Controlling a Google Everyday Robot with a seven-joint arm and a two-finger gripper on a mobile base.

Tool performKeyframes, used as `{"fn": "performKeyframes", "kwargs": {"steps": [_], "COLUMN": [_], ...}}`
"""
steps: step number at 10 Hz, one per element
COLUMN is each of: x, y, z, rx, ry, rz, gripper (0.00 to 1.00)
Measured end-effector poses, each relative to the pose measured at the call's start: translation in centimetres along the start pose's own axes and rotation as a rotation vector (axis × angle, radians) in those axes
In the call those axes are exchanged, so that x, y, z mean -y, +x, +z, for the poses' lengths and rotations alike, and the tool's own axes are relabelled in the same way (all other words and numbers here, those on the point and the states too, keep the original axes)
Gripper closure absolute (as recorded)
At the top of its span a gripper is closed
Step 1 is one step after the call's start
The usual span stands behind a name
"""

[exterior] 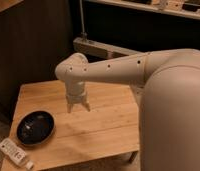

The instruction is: Place the bottle in the ceramic bowl

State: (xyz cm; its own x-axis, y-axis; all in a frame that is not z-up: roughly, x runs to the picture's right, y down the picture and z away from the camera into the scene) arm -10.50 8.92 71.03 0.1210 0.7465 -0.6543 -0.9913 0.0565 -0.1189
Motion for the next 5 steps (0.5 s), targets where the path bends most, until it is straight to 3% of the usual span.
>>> {"fn": "performKeyframes", "kwargs": {"steps": [2, 5], "x": [-3.1, -8.9], "y": [-1.9, -3.6], "z": [-0.1, 0.2], "rx": [0.000, -0.008], "ry": [-0.026, -0.014], "rz": [-0.107, -0.260], "gripper": [0.35, 0.35]}}
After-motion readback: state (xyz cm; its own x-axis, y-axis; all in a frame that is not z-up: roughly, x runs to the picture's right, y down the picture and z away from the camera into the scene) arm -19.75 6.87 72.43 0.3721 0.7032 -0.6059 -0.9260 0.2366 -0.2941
